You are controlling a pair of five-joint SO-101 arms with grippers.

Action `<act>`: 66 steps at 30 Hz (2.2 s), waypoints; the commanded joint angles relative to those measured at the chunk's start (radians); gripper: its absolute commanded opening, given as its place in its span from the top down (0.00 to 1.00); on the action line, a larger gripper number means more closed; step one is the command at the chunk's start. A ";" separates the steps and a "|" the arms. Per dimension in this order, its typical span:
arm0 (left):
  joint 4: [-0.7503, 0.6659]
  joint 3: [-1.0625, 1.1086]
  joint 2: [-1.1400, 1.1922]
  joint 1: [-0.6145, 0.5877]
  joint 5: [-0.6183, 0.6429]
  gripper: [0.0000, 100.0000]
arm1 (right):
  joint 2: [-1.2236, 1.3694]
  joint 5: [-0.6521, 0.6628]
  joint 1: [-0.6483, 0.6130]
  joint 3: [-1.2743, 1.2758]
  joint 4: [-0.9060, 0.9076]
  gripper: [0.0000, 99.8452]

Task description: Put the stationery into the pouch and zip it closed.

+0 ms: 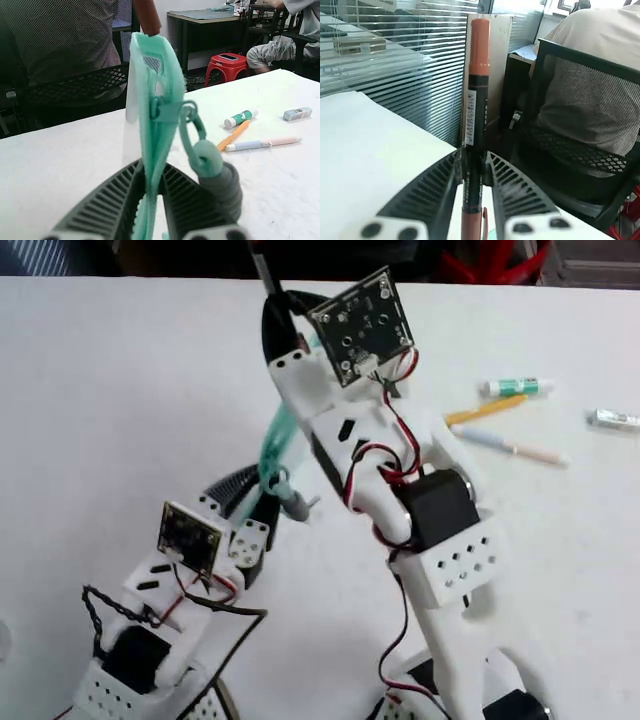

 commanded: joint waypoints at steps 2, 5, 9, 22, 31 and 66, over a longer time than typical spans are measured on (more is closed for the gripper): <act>-0.014 -0.009 0.008 0.007 -0.012 0.97 | -0.010 -0.011 0.051 0.081 -0.096 0.98; -0.014 -0.009 0.008 0.007 -0.012 0.97 | -0.010 -0.011 0.051 0.160 -0.148 0.98; -0.014 -0.009 0.008 0.004 -0.012 0.97 | -0.010 -0.012 0.054 0.227 -0.213 0.98; -0.043 -0.009 0.008 -0.061 -0.011 0.97 | -0.295 -0.141 0.050 0.514 -0.211 0.98; -0.043 -0.006 0.008 -0.058 -0.011 0.97 | -0.232 -0.044 0.073 0.336 0.061 0.65; -0.038 0.009 0.008 -0.056 -0.011 0.97 | 1.641 -0.138 1.099 -1.177 0.018 0.74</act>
